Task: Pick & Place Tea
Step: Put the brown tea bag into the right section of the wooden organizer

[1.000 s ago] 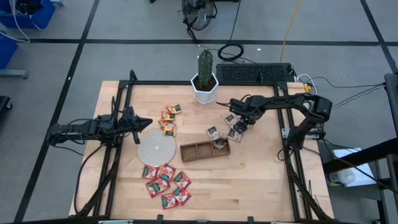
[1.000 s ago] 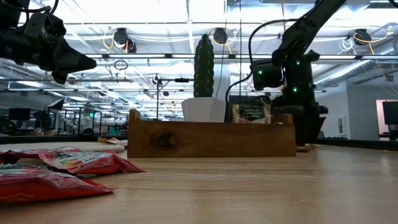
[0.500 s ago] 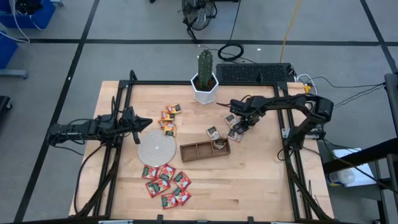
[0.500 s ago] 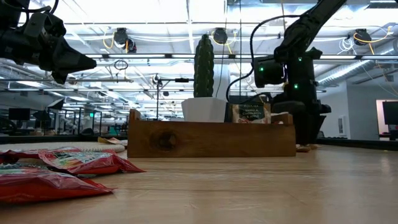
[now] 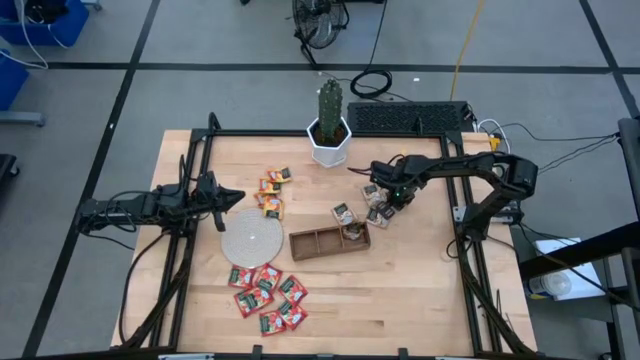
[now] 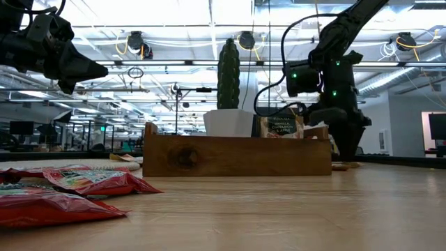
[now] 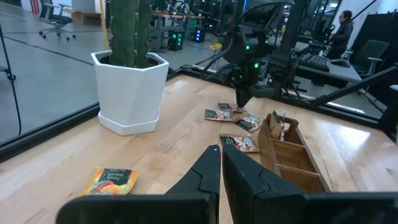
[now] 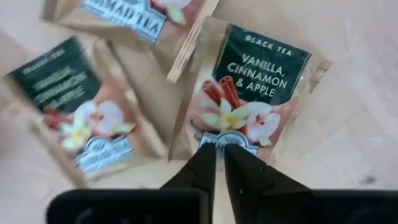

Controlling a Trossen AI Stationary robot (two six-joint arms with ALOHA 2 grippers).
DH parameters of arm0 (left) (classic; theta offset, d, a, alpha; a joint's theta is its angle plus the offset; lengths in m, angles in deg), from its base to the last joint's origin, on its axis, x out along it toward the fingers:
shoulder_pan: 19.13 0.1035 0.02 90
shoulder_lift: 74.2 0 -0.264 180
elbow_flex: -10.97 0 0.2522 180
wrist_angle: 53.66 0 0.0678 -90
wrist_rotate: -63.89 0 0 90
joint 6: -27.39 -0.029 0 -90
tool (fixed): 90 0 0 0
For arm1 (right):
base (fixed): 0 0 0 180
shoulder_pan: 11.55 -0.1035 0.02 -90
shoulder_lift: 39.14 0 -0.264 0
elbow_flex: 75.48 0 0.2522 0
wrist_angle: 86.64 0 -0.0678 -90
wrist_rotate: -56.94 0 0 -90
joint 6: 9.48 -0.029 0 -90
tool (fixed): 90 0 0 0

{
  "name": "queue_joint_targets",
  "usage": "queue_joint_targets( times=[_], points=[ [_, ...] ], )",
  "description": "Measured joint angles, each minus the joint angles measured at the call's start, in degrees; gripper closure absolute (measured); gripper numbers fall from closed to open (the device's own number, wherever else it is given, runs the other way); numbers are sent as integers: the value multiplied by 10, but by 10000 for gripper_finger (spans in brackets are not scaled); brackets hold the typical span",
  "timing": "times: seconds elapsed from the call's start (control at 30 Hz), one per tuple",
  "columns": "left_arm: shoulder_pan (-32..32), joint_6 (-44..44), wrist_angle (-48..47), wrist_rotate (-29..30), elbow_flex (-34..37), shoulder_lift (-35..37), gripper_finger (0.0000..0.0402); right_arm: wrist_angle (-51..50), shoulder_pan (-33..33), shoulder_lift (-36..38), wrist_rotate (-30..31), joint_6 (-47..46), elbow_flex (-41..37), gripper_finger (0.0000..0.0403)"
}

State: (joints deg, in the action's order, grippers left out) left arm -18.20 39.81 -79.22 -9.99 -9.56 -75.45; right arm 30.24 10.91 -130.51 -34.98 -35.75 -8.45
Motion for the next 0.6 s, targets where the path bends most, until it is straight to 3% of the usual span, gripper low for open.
queue_joint_targets(
  times=[0.17, 0.47, 0.6],
  points=[
    [0, 0, 0, 0, 0, 0, 380, 9, 0, 28, -11, 28, 1, 311],
    [0, 0, 0, 0, 0, 0, 380, 82, 6, 31, 33, -8, -28, 141],
    [0, 0, 0, 0, 0, 0, 380, 103, 18, 32, 35, -35, -72, 123]
  ],
)
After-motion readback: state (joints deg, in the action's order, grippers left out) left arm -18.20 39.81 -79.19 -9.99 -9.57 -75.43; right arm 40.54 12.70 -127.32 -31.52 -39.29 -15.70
